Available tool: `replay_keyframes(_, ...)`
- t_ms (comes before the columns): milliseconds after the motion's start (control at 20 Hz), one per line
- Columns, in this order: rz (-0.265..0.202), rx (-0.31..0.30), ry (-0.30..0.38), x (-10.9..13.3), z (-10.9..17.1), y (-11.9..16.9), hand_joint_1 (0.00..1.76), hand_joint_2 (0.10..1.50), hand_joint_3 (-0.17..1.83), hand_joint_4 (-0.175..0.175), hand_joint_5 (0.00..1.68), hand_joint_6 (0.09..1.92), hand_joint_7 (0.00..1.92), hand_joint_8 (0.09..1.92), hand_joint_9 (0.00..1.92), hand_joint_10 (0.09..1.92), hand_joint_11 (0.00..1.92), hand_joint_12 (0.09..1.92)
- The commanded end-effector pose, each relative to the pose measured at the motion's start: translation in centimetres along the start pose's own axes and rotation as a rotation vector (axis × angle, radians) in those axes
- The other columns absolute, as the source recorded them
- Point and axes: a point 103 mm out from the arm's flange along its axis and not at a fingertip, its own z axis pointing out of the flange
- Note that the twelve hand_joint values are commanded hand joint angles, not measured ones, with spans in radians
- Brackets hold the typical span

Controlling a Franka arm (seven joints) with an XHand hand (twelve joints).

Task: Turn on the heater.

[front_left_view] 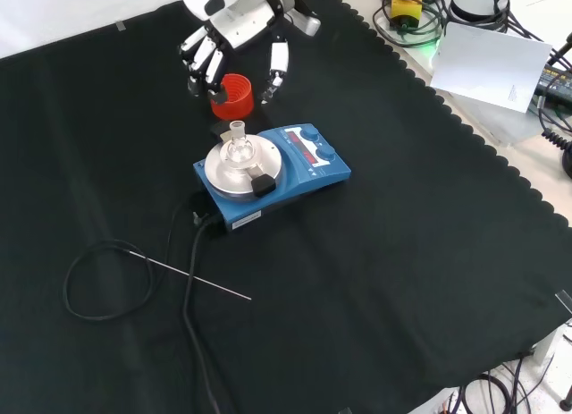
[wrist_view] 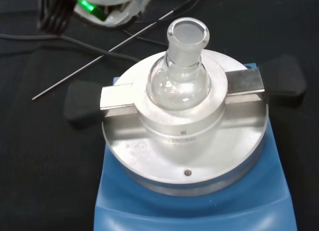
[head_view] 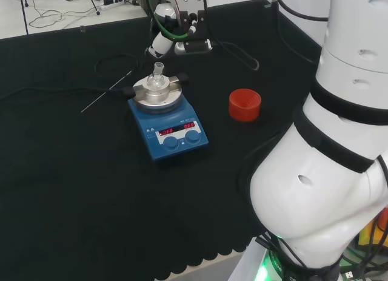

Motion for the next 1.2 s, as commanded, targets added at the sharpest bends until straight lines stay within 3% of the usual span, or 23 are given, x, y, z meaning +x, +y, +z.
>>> replay_keyframes(50, 0.001, -0.014, -0.004, 0.4, 0.1, -0.9, 0.85, 0.64, 0.54, -0.016, 0.6, 0.76, 0.25, 0.71, 0.45, 0.68, 0.04, 1.43)
replay_keyframes(150, 0.002, -0.026, 0.001, 0.3, 0.4, -2.3, 0.85, 0.64, 0.54, -0.016, 0.59, 0.76, 0.25, 0.71, 0.45, 0.68, 0.04, 1.43)
replay_keyframes(500, 0.036, 0.015, -0.01, -0.5, 1.9, -6.7, 0.85, 0.65, 0.55, -0.023, 0.53, 0.74, 0.31, 0.72, 0.51, 0.68, 0.14, 1.4)
replay_keyframes(700, 0.037, 0.039, -0.03, -0.8, 2.6, -8.8, 0.87, 0.65, 0.57, -0.031, 0.5, 0.72, 0.51, 0.74, 0.73, 0.64, 0.33, 1.34)
replay_keyframes(900, 0.036, 0.071, -0.03, -1.2, 3.7, -10.0, 0.94, 0.67, 0.62, -0.049, 0.52, 0.72, 0.87, 0.81, 1.06, 0.64, 0.58, 1.26)
replay_keyframes(1000, 0.032, 0.084, -0.035, -1.2, 4.4, -10.5, 1.0, 0.7, 0.64, -0.084, 0.53, 0.73, 1.11, 0.95, 1.29, 0.75, 0.88, 1.11)
replay_keyframes(1100, 0.024, 0.108, -0.04, -1.3, 5.1, -10.8, 1.06, 0.74, 0.64, -0.121, 0.56, 0.74, 1.32, 1.19, 1.47, 1.02, 1.25, 0.95)
replay_keyframes(1200, 0.015, 0.151, -0.047, -0.8, 5.8, -11.1, 1.11, 0.77, 0.64, -0.135, 0.59, 0.75, 1.45, 1.41, 1.59, 1.32, 1.44, 0.93)
